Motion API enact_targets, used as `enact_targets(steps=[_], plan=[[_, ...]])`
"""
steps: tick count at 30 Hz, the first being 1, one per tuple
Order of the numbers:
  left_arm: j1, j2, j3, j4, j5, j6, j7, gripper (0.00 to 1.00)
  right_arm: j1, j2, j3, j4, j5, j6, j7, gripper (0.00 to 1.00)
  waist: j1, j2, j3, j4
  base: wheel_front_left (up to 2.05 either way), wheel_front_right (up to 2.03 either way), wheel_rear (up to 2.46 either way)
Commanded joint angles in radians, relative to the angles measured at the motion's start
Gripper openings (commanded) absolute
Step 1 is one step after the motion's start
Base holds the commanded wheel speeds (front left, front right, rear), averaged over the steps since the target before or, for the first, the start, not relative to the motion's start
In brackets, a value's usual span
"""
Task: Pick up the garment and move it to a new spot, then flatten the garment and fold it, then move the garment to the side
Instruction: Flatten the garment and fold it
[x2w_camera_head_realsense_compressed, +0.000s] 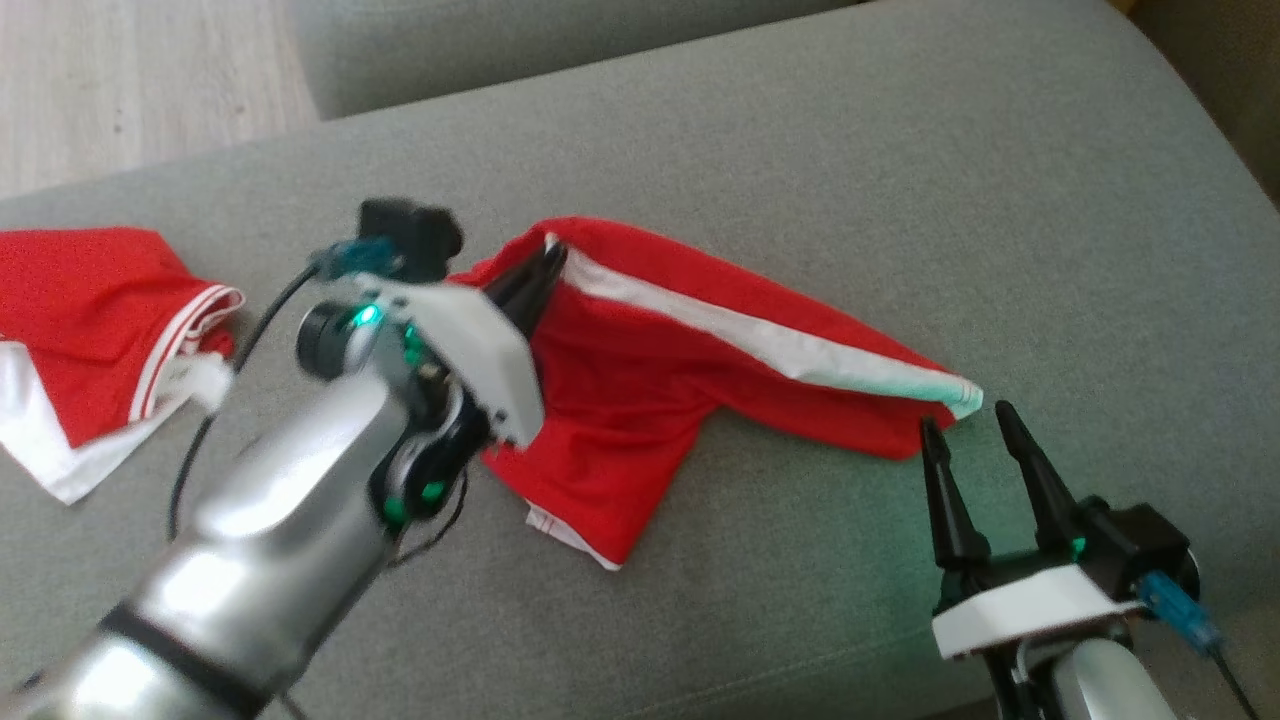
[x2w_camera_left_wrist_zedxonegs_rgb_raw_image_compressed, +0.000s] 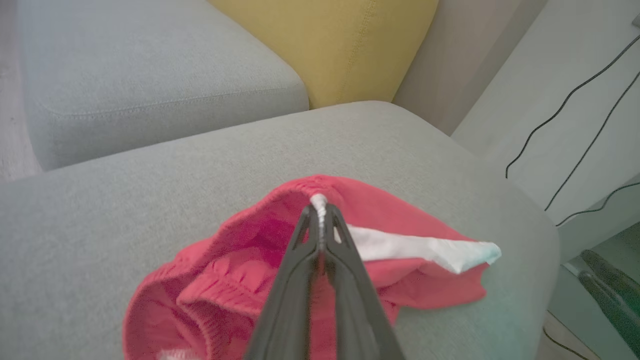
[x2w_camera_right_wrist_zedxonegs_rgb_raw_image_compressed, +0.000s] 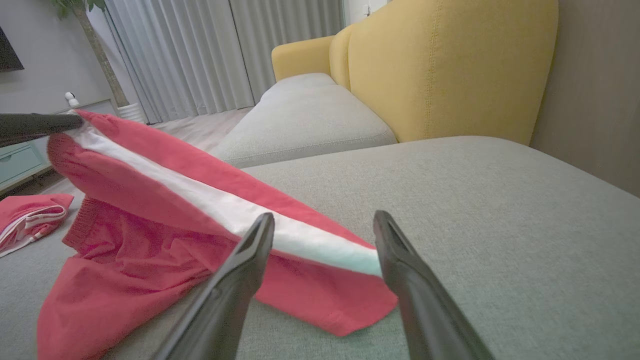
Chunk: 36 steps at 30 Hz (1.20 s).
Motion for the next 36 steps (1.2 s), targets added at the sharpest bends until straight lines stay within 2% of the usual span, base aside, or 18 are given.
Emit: enact_targets(steps=[1, 7, 8, 11, 15, 19, 20, 22, 23, 27, 31, 36], plan=[[0.030, 0.070, 0.056, -0.100, -0.021, 0.027, 0.005, 0.00, 0.012, 0.000, 0.014, -0.030, -0.002, -0.001, -0.009, 1.00, 0.0000, 0.0000, -0.014, 0.005, 0.00, 0.00, 0.00], [0.282, 0.237, 0.082, -0.452, -0.086, 0.148, 0.020, 0.00, 0.045, 0.003, -0.006, -0.043, -0.001, -0.001, -0.009, 1.00, 0.0000, 0.0000, -0.020, 0.025, 0.00, 0.00, 0.00], [0.282, 0.237, 0.082, -0.452, -0.086, 0.148, 0.020, 0.00, 0.045, 0.003, -0.006, -0.043, -0.001, -0.001, -0.009, 1.00, 0.0000, 0.0000, -0.020, 0.025, 0.00, 0.00, 0.00], [0.423, 0.292, 0.090, -0.582, -0.146, 0.187, 0.011, 0.00, 0.048, 0.004, -0.012, -0.045, -0.002, -0.001, -0.009, 1.00, 0.0000, 0.0000, -0.018, 0.040, 0.00, 0.00, 0.00], [0.556, 0.332, 0.090, -0.652, -0.188, 0.217, -0.018, 0.00, 0.047, 0.002, -0.012, -0.046, -0.006, -0.001, -0.009, 1.00, 0.0000, 0.0000, -0.015, 0.066, 0.00, 0.00, 0.00], [0.612, 0.315, 0.068, -0.628, -0.202, 0.208, -0.037, 0.00, 0.045, -0.004, -0.007, -0.043, -0.009, -0.001, -0.009, 1.00, 0.0000, 0.0000, -0.013, 0.090, 0.00, 0.00, 0.00], [0.615, 0.306, 0.064, -0.614, -0.199, 0.205, -0.045, 0.08, 0.043, -0.006, -0.006, -0.043, -0.009, -0.001, -0.009, 1.00, 0.0000, 0.0000, -0.012, 0.094, 0.00, 0.00, 0.00], [0.617, 0.282, 0.066, -0.583, -0.198, 0.199, -0.068, 0.47, 0.039, -0.008, -0.003, -0.042, -0.010, -0.001, -0.009, 1.00, 0.0000, 0.0000, -0.010, 0.099, 0.00, 0.00, 0.00], [0.614, 0.274, 0.064, -0.570, -0.191, 0.194, -0.080, 1.00, 0.038, -0.010, -0.001, -0.042, -0.010, -0.001, -0.009, 1.00, 0.0000, 0.0000, -0.010, 0.101, 0.00, 0.00, 0.00], [0.613, 0.256, 0.070, -0.538, -0.171, 0.195, -0.121, 1.00, 0.034, -0.017, 0.006, -0.041, -0.011, -0.001, -0.009, 1.00, 0.0000, 0.0000, -0.016, 0.100, 0.00, 0.00, 0.00], [0.615, 0.267, 0.093, -0.550, -0.108, 0.233, -0.198, 1.00, 0.036, -0.025, -0.006, -0.052, -0.014, -0.001, -0.009, 1.00, 0.0000, 0.0000, -0.027, 0.095, 0.00, 0.00, 0.00], [0.596, 0.268, 0.122, -0.587, 0.012, 0.322, -0.245, 1.00, 0.042, -0.035, -0.016, -0.063, -0.017, -0.001, -0.009, 1.00, 0.0000, 0.0000, -0.037, 0.093, 0.00, 0.00, 0.00]])
